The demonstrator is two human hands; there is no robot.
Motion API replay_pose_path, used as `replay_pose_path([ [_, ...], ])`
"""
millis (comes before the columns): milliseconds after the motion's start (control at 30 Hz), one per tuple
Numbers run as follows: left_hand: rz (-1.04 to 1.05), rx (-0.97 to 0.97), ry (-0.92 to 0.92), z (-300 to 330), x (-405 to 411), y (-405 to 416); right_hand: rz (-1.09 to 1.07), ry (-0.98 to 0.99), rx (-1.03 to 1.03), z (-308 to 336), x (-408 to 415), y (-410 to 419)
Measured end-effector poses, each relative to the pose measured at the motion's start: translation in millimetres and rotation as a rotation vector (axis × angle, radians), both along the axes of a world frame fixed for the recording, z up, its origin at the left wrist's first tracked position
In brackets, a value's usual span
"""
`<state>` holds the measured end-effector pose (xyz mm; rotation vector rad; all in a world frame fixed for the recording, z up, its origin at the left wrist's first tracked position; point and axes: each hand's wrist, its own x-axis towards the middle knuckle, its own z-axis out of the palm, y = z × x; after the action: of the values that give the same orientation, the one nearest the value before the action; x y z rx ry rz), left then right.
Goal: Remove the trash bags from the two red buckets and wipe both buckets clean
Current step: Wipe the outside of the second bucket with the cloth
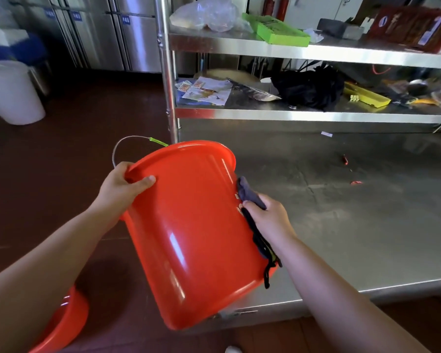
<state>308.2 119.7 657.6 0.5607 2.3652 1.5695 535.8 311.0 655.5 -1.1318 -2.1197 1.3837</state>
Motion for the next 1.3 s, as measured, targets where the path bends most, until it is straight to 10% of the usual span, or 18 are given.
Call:
replay_pose_path([
  [433, -0.031, -0.392, 0.283, 33.1, 15.5, 84.4, 0.428, -0.181, 1.054, -1.3, 21.6, -88.0],
  [667, -0.057, -0.355, 0.289, 37.6, 19.9, 92.2, 0.342, 0.003, 0.768, -3.9, 44.1, -64.9],
  [1000, -0.006, 0.173, -0.099, -5.2, -5.4, 1.9, 0.015, 0.114, 0.16, -21.4, 44.9, -29.4],
  [1300, -0.064, 0.257, -0.218, -14.8, 0.3, -15.2, 0.229, 0.042, 0.529, 10.7, -27.0, -50.4],
])
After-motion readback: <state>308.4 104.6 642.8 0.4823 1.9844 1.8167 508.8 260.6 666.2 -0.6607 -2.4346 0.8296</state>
